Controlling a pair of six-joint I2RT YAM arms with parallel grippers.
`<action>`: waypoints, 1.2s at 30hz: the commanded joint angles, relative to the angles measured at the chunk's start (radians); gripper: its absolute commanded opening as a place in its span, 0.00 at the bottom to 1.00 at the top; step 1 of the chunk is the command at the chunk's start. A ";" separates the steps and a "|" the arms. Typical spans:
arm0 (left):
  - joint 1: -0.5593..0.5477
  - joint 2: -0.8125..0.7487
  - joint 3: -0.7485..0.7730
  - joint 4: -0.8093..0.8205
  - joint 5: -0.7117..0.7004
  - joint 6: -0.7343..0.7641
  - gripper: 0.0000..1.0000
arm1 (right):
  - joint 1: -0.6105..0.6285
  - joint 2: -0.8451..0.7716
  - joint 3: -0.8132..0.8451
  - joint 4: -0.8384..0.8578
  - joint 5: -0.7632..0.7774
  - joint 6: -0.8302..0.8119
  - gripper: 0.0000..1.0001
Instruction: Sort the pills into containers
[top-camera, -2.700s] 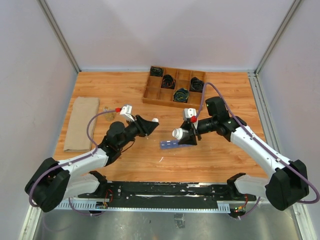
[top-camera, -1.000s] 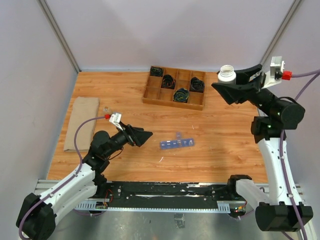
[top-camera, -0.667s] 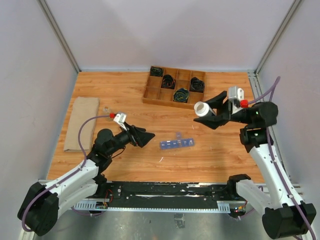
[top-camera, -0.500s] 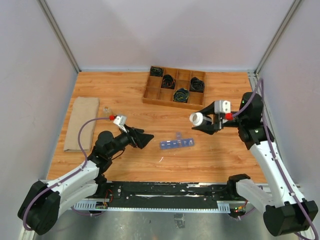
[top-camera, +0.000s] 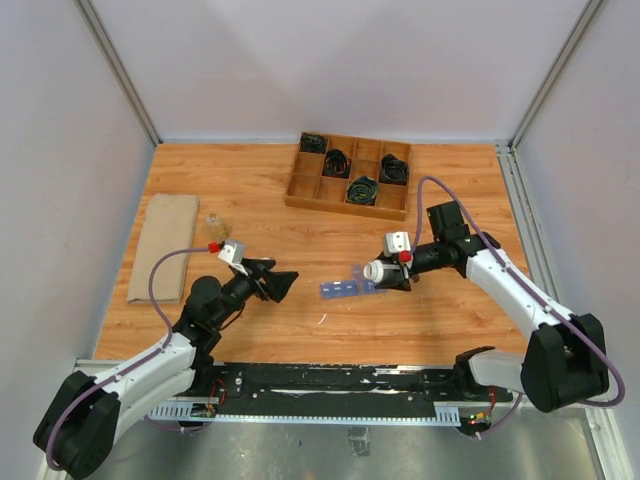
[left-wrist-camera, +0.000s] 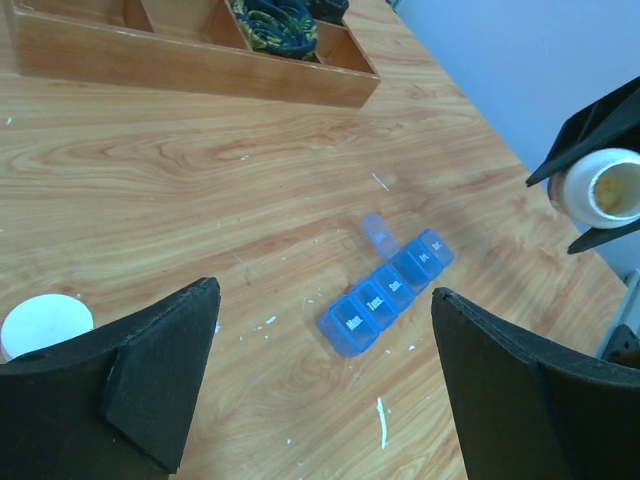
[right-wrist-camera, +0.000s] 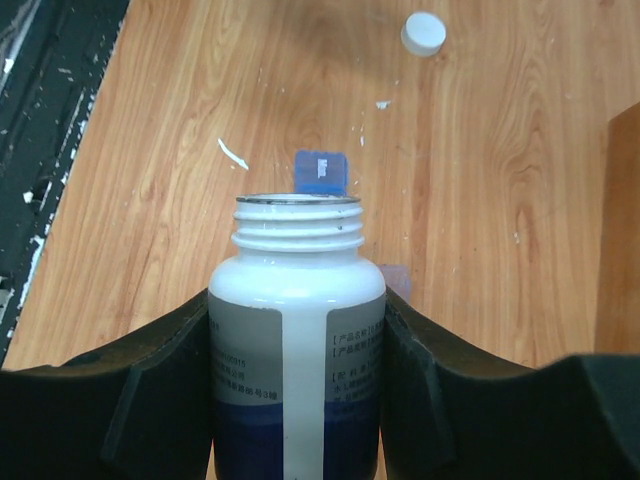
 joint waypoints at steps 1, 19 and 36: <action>0.002 -0.030 -0.019 0.045 -0.048 0.046 0.91 | 0.035 0.072 0.018 -0.029 0.104 -0.088 0.03; 0.002 0.149 0.021 0.114 -0.033 0.039 0.94 | 0.104 0.255 0.043 0.038 0.378 -0.004 0.04; 0.002 0.170 0.026 0.120 -0.032 0.036 0.95 | 0.174 0.322 0.103 -0.007 0.536 0.013 0.03</action>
